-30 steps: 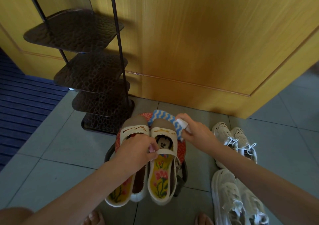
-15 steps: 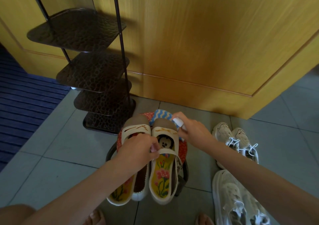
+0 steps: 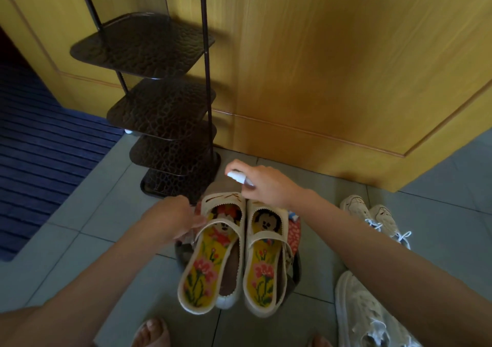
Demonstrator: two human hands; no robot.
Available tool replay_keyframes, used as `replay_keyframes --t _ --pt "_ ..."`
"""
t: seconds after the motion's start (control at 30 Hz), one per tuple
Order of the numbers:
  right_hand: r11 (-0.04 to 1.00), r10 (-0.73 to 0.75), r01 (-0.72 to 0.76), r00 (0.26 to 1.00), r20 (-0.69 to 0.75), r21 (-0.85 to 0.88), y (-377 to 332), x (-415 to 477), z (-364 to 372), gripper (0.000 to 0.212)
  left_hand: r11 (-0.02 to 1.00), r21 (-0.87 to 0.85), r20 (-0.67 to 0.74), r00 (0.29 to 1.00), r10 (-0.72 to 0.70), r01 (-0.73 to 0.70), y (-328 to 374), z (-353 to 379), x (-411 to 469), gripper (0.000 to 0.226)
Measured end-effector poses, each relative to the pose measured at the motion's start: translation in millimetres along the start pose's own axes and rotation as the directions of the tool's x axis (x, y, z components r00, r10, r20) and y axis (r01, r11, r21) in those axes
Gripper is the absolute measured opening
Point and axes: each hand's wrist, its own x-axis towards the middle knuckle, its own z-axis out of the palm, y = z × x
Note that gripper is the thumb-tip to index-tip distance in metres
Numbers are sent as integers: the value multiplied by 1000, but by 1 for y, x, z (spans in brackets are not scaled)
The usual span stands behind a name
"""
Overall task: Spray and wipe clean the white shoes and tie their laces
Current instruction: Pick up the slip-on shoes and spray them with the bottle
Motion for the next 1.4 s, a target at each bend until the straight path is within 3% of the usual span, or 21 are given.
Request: replay_keyframes --t 0.1,0.27,0.63,1.13,1.4 --pt "998 -25 27 999 28 -62 -9 14 4 41 984 -176 138 990 -15 39 -4 2 -2 44" --pt "987 -51 54 998 26 -154 -17 25 11 41 953 -302 246 969 37 40 -3 -2 -5 41" --pt "960 -83 103 993 86 -260 -28 35 11 44 962 -273 269 959 88 -11 1 -2 -11 26" --pt "927 -165 185 982 91 -327 -41 42 12 47 964 -265 265 961 75 -2 0 -1 -8 28" --pt "927 -115 157 983 141 -341 -35 39 8 39 970 -243 262 962 79 -13 0 0 -7 31"
